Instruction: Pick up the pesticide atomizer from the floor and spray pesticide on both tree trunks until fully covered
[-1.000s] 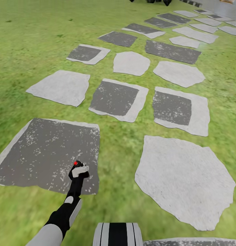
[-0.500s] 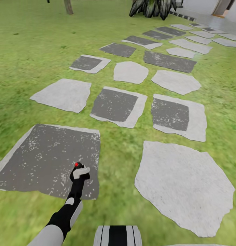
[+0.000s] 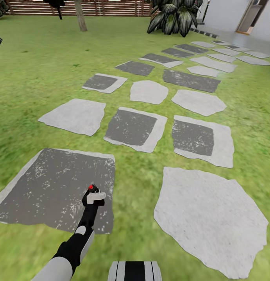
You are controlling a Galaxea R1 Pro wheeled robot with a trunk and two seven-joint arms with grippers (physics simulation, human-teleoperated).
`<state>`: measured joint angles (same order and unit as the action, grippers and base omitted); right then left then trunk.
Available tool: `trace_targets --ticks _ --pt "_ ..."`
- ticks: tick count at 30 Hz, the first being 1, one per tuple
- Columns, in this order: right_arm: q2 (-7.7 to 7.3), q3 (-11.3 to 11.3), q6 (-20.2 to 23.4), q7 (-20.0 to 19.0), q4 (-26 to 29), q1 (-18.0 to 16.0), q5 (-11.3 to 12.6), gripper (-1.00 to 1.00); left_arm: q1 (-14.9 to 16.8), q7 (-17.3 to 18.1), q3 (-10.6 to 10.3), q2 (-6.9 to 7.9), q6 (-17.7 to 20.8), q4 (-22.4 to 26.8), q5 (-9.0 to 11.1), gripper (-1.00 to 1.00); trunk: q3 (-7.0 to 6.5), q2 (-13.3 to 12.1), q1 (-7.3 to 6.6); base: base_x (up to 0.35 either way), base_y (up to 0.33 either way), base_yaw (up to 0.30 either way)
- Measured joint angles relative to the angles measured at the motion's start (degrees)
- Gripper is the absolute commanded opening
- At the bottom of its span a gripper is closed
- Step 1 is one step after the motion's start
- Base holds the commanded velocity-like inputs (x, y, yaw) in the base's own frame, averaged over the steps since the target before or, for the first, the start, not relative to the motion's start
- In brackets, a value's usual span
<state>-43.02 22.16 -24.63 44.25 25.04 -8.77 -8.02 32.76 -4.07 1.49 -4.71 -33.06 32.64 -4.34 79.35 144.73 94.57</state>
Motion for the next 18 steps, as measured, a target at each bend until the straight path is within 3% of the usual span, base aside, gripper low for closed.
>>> trace_targets --ticks 18 --pt "0.00 0.0 0.0 0.0 0.5 -0.1 0.0 1.00 0.0 0.0 0.1 0.07 0.0 0.0 -0.2 -1.00 -3.99 -0.2 -0.46 0.000 0.000 0.000"
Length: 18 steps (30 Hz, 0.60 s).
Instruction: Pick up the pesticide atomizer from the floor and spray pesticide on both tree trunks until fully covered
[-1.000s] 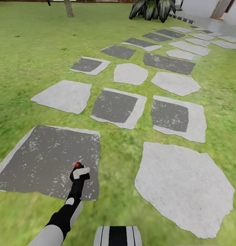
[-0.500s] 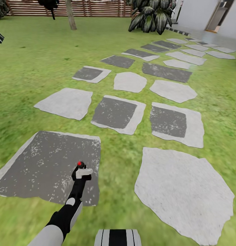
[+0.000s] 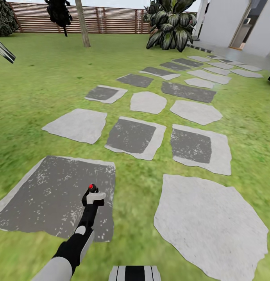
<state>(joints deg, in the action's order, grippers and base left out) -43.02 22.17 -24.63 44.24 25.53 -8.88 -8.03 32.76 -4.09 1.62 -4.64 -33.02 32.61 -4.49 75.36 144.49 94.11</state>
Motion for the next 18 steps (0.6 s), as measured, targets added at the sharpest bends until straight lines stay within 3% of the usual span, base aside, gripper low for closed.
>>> trace_targets --ticks 18 --pt "0.43 0.0 0.0 0.0 0.6 0.0 0.0 1.00 0.0 0.0 0.0 0.75 0.1 -0.1 0.1 -1.00 -3.99 -0.2 -0.46 0.000 0.000 0.000"
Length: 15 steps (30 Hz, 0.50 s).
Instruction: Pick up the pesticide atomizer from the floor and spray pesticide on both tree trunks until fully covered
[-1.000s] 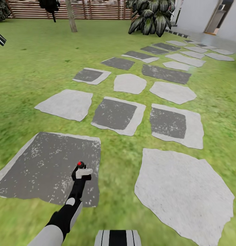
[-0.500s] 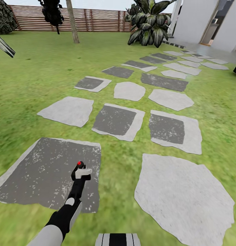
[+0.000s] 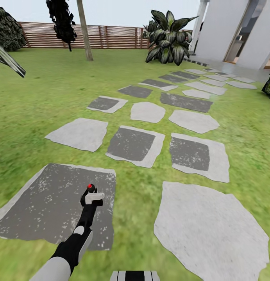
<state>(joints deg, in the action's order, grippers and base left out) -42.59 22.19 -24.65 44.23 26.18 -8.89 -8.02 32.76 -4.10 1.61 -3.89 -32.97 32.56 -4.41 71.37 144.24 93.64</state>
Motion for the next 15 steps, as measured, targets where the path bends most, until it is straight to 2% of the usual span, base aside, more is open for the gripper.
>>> trace_targets --ticks 15 --pt "0.01 0.0 0.0 0.0 0.0 0.0 0.0 1.00 0.0 0.0 0.0 0.21 0.0 -0.1 0.0 -1.00 -3.33 -0.2 -0.39 0.000 0.000 0.000"
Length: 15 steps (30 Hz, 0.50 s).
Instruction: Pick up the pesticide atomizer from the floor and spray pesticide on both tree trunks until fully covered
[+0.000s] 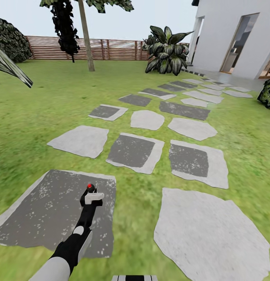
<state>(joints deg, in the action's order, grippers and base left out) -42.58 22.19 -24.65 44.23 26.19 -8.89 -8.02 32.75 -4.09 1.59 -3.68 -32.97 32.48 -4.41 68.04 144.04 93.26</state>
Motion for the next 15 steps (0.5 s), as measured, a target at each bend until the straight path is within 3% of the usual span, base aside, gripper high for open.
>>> trace_targets --ticks 15 --pt "0.08 0.0 0.0 0.0 0.0 0.0 0.0 1.00 0.0 0.0 0.0 0.20 0.0 -0.1 0.1 -1.00 -3.33 -0.2 -0.39 0.000 0.000 0.000"
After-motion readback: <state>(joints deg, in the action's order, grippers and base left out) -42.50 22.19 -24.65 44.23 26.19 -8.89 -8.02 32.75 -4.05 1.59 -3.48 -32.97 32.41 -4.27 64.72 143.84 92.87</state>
